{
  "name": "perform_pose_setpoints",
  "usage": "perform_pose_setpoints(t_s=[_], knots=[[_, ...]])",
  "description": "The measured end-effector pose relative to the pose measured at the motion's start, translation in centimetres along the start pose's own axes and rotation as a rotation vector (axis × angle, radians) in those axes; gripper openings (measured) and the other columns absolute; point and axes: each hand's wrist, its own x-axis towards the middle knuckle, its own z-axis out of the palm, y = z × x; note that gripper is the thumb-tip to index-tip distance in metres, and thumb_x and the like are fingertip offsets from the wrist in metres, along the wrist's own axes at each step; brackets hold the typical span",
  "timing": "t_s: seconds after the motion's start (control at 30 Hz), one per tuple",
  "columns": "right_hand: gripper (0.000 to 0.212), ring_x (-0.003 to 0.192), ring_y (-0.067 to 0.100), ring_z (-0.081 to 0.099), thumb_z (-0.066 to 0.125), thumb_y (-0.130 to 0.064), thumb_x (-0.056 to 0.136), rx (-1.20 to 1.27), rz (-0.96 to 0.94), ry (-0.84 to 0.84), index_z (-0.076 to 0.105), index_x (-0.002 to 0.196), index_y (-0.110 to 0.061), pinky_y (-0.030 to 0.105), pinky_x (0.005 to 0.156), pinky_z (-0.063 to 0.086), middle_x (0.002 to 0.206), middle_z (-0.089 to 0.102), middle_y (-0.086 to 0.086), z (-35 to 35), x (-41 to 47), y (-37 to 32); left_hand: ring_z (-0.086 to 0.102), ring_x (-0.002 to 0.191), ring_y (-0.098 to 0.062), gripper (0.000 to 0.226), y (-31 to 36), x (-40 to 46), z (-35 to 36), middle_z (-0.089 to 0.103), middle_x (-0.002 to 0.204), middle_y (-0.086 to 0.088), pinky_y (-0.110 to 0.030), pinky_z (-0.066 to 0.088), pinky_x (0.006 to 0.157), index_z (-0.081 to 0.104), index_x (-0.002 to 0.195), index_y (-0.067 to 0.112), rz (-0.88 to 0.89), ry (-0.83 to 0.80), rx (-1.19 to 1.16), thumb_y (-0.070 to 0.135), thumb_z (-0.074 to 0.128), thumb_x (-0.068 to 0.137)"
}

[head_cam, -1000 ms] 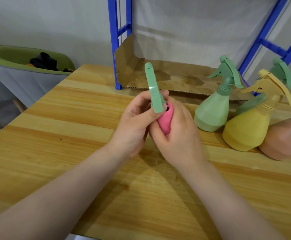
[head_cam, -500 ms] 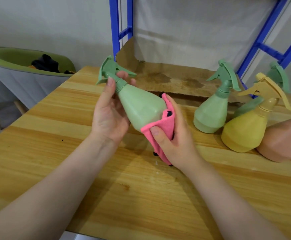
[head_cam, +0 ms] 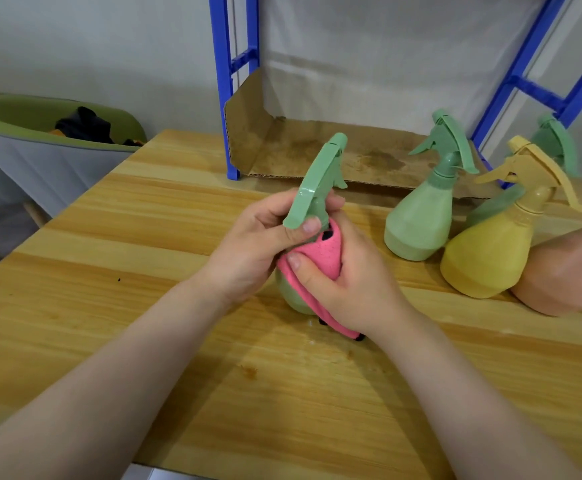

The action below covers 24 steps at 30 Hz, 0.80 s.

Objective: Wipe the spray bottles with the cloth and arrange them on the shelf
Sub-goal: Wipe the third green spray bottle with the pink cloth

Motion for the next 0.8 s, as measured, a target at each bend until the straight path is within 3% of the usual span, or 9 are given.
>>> perform_pose_setpoints(t_s=[0.2,0.27,0.37,0.53,0.67,0.8], knots=[[0.044,0.096,0.000,0.060,0.053,-0.050,0.088,-0.016,0.011,0.105,0.052,0.125,-0.026,0.017,0.079,0.047,0.108,0.063,-0.016,0.4,0.0,-1.1,0.058,0.119,-0.022,0.038,0.0,-0.1,0.1,0.067,0.118,-0.001,-0.036,0.043,0.104,0.069,0.115,0.014,0.076,0.010,0.085,0.037,0.071,0.084],[0.039,0.093,0.003,0.060,0.053,-0.046,0.090,-0.019,0.035,0.159,0.053,0.122,-0.025,0.018,0.076,0.046,0.104,0.063,-0.014,0.7,0.0,-1.2,0.061,0.114,-0.020,0.031,-0.1,0.0,0.3,0.069,0.113,0.001,-0.032,0.046,0.099,0.070,0.112,0.016,0.066,0.044,0.093,0.030,0.072,0.085],[0.043,0.100,0.010,0.060,0.053,-0.045,0.091,-0.051,0.077,0.234,0.054,0.126,-0.019,0.028,0.082,0.049,0.109,0.064,-0.007,0.6,0.0,-1.0,0.063,0.097,-0.013,0.021,-0.7,0.0,0.9,0.071,0.100,0.005,-0.025,0.050,0.086,0.071,0.105,0.022,0.067,0.109,0.094,0.021,0.067,0.084],[0.051,0.103,0.013,0.058,0.050,-0.044,0.091,-0.168,0.020,0.313,0.054,0.128,-0.010,0.023,0.084,0.044,0.112,0.063,0.000,1.1,-0.1,-1.3,0.064,0.095,-0.012,0.020,-1.1,-0.1,1.9,0.071,0.096,0.006,-0.026,0.051,0.087,0.075,0.098,0.031,0.120,0.187,0.040,0.021,0.068,0.081],[0.056,0.110,0.010,0.056,0.059,-0.045,0.089,-0.135,-0.022,0.295,0.051,0.133,-0.011,0.020,0.091,0.044,0.120,0.061,-0.002,1.4,-0.1,-1.3,0.067,0.095,-0.011,0.021,-0.6,-0.1,1.7,0.073,0.096,0.002,-0.024,0.052,0.086,0.077,0.093,0.025,0.125,0.253,-0.075,0.011,0.063,0.087],[0.068,0.118,0.012,0.053,0.063,-0.050,0.085,-0.127,-0.047,0.248,0.048,0.138,-0.010,0.026,0.100,0.043,0.128,0.058,0.000,1.5,0.0,-0.5,0.069,0.090,-0.011,0.015,-0.1,0.2,1.3,0.074,0.095,-0.001,-0.025,0.056,0.082,0.072,0.095,0.015,0.102,0.353,-0.227,0.019,0.065,0.082]])
